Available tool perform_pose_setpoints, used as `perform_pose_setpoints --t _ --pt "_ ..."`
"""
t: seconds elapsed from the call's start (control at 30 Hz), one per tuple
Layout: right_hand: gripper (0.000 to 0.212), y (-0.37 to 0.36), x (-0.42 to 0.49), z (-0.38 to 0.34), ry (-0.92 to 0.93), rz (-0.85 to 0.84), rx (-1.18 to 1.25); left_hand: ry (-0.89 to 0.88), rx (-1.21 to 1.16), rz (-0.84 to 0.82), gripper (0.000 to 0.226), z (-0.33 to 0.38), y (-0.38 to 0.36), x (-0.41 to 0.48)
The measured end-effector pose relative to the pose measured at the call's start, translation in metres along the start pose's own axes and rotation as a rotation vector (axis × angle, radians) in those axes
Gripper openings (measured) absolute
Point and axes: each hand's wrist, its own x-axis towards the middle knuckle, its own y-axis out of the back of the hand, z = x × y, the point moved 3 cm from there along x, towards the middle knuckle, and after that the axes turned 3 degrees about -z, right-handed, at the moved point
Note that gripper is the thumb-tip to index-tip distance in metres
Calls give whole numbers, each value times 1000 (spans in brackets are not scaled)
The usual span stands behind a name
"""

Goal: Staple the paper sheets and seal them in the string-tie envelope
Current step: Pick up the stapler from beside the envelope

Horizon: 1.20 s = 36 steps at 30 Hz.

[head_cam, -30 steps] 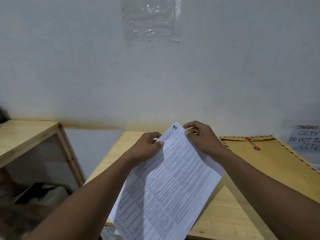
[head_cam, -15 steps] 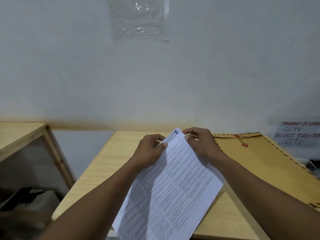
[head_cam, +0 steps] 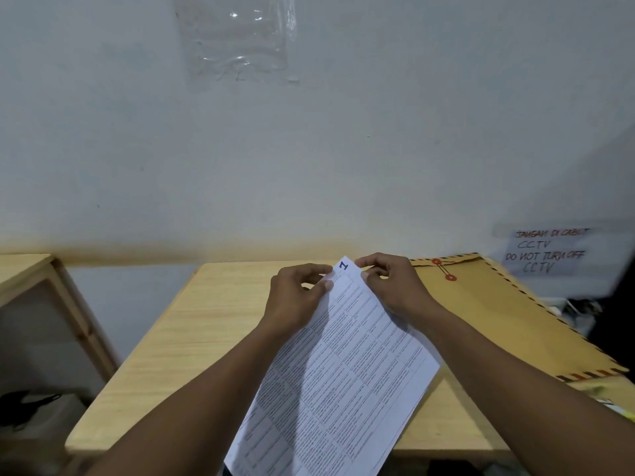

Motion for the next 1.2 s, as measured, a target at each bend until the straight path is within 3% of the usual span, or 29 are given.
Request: perform_pose_setpoints --t 0.2,0.53,0.87,1.1,1.2 --pt "22 21 -12 10 -27 22 -39 -17 21 -64 30 9 -18 -3" --pt "21 98 -76 38 -180 -172 -406 -25 51 -286 27 24 -67 -22" --pt "41 169 -145 65 -438 -357 -1199 -21 10 -363 24 31 -107 -51" --pt "21 176 -155 68 -305 -296 -1398 -7 -18 -376 25 41 -122 -61" --pt "21 175 -145 52 -250 -243 -1206 -10 -40 -370 26 47 -117 -60"
